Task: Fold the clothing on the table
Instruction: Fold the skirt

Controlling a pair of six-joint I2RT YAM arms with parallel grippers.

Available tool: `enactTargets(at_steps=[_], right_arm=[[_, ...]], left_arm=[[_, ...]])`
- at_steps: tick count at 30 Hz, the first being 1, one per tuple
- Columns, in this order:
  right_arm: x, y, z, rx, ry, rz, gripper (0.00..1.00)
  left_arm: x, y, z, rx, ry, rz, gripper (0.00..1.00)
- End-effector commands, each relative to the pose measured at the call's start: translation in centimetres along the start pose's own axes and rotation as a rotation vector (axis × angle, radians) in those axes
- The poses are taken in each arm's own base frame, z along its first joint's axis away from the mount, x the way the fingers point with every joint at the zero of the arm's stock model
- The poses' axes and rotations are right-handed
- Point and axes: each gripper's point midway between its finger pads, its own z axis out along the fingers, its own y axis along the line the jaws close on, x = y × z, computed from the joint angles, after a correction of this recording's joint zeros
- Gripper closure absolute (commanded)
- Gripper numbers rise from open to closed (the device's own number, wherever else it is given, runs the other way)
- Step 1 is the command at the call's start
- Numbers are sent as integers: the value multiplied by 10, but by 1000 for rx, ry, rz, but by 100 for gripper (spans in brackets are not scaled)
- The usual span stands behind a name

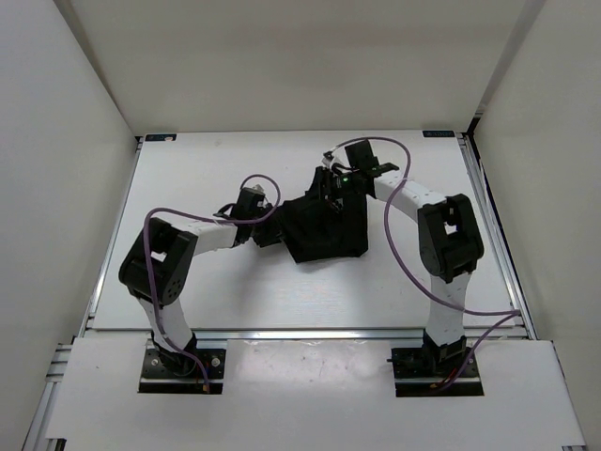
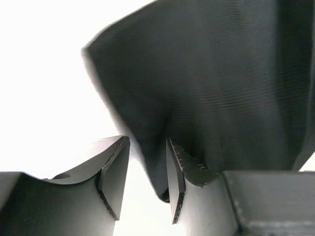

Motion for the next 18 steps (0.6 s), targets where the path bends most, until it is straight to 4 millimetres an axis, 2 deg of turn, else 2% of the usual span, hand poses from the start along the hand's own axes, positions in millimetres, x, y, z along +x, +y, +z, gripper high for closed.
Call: enactTargets(at_steps=[1, 2, 4, 5, 7, 9, 10, 11, 13, 14, 15, 16, 17, 18], right_arm=[[-3, 75, -32, -286, -25, -124, 45], [0, 79, -38, -315, -29, -119, 45], [-6, 102, -71, -365, -118, -182, 48], [-5, 100, -74, -361, -142, -167, 48], [-12, 96, -110, -326, -252, -178, 56], [-17, 74, -126, -235, -319, -142, 67], [-20, 63, -138, -201, -356, -124, 77], [-15, 52, -140, -169, -356, -99, 82], [-9, 28, -156, -144, -384, -44, 87], [-13, 17, -166, -126, -419, -21, 88], [-7, 13, -169, -120, -429, -5, 90], [-6, 5, -178, -105, -460, 12, 94], [-6, 2, -186, -101, -484, 13, 95], [-3, -4, -192, -89, -501, 21, 97]], left_arm=[[-24, 18, -26, -40, -56, -24, 53], [-30, 18, -32, -34, -76, -25, 53], [-54, 34, -50, -59, -135, -60, 54], [-62, 36, -63, -59, -155, -65, 53], [-85, 36, -84, -44, -205, -93, 56], [-105, 12, -104, 27, -235, -62, 58], [-106, -9, -109, 98, -226, -37, 62], [-112, -28, -116, 159, -236, -23, 64], [-101, -87, -125, 384, -172, -19, 71], [-83, -105, -124, 456, -106, -11, 73], [-79, -121, -124, 527, -97, -34, 77], [-67, -140, -125, 593, -66, -31, 80], [-55, -146, -118, 600, -36, -30, 81], [-45, -143, -106, 575, -8, -57, 83]])
